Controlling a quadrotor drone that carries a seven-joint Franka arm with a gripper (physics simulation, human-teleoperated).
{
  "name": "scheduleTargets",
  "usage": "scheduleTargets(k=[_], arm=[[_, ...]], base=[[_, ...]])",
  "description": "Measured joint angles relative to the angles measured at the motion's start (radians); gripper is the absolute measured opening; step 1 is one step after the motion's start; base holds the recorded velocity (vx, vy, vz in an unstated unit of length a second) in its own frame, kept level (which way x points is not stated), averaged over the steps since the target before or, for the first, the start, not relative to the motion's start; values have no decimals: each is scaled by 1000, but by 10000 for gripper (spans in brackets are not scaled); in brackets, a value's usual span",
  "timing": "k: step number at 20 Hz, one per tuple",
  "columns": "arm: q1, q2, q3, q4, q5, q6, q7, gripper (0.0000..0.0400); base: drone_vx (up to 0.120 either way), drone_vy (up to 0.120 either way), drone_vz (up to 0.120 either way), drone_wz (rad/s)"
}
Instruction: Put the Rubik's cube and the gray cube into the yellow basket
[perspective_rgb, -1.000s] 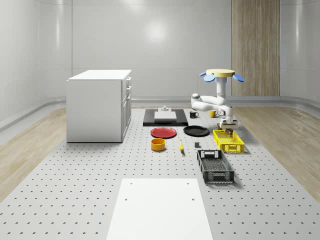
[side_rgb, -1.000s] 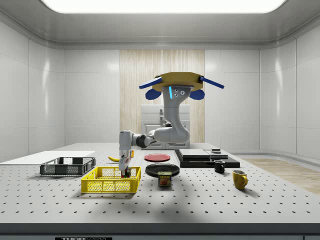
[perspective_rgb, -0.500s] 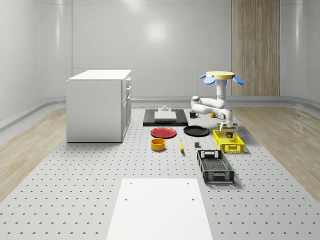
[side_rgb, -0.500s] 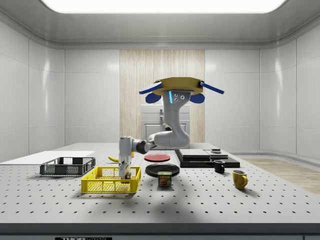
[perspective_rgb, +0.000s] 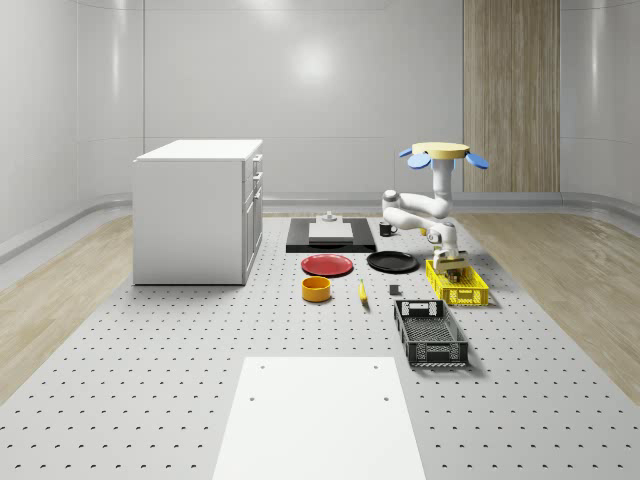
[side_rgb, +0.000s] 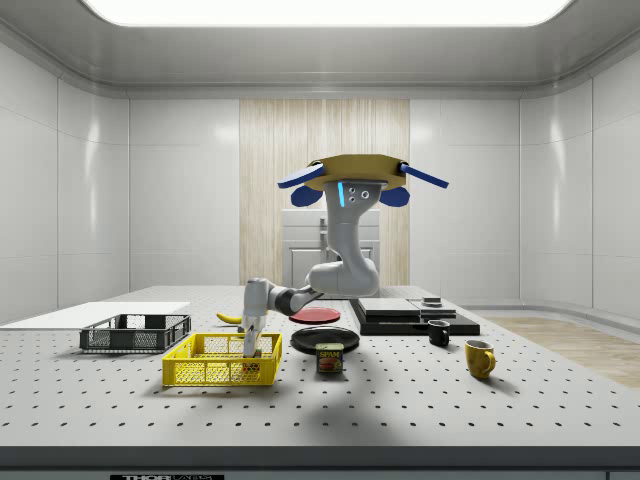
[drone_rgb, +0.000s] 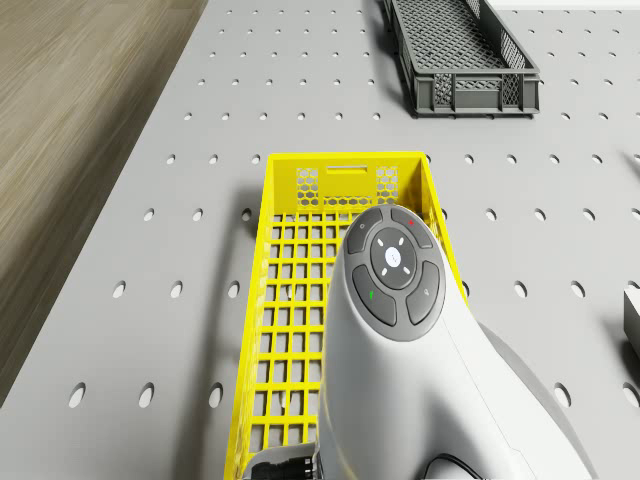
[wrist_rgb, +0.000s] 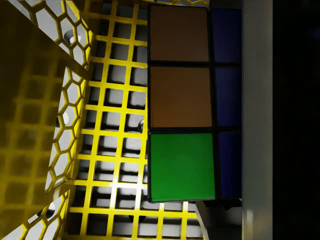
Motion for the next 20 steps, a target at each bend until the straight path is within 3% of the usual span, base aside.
scheduleTargets(k=[5, 12, 17, 20], arm=[[-30, 6, 64, -10, 54, -70, 81, 392], [-31, 11, 184, -26, 165, -136, 115, 399], [-27, 12, 279, -32, 255, -173, 120, 400], [-27, 12, 325, -32, 298, -188, 122, 400]], base=[[0, 0, 0, 0], [0, 0, 0, 0], [0, 0, 112, 0], [67, -120, 53, 0]])
